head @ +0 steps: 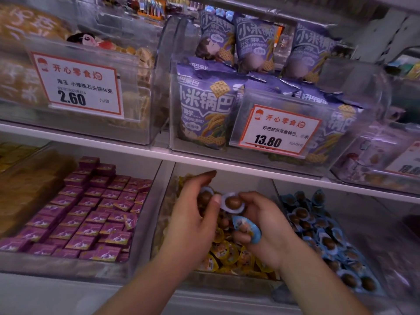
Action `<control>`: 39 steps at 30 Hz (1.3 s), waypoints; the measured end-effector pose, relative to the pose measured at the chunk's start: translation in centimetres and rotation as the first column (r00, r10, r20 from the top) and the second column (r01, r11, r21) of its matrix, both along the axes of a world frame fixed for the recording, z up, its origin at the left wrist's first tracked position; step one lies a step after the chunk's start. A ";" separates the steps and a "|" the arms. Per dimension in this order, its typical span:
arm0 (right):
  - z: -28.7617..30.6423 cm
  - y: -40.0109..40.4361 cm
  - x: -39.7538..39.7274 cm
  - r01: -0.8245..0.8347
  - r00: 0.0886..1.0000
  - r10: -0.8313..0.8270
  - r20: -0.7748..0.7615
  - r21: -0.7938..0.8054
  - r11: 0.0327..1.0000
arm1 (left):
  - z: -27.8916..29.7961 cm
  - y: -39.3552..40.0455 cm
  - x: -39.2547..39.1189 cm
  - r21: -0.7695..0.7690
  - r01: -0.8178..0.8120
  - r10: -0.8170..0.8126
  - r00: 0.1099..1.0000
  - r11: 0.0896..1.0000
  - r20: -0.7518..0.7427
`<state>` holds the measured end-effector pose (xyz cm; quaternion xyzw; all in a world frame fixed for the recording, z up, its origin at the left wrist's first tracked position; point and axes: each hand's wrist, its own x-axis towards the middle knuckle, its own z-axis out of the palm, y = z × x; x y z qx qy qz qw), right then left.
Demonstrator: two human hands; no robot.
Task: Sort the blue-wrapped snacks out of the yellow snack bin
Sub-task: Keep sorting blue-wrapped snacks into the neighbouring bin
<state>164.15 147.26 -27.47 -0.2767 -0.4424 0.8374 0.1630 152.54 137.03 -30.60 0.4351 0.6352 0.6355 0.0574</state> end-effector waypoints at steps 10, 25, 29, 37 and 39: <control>1.8 -2.0 5.4 0.116 0.990 -0.130 0.052 0.220 0.969 | -0.2 1.2 3.5 -0.189 0.269 -0.312 0.916 0.944 -0.253; -1.1 11.4 9.8 0.494 0.853 -0.520 0.053 0.238 0.836 | -2.5 4.5 1.7 -0.469 0.108 -0.343 0.824 0.876 -0.450; -1.9 10.4 9.8 0.333 0.781 -0.605 0.155 0.716 0.613 | -2.8 4.7 1.6 -0.654 -0.003 -0.422 0.762 0.756 -0.491; -4.8 5.8 8.1 0.180 0.921 -0.388 0.043 0.835 0.519 | -0.8 3.9 -1.0 -0.798 -0.075 -0.471 0.773 0.598 -0.425; -4.6 5.8 8.1 0.198 0.917 -0.397 0.024 0.838 0.508 | -0.1 3.5 -1.9 -0.813 -0.079 -0.431 0.816 0.578 -0.385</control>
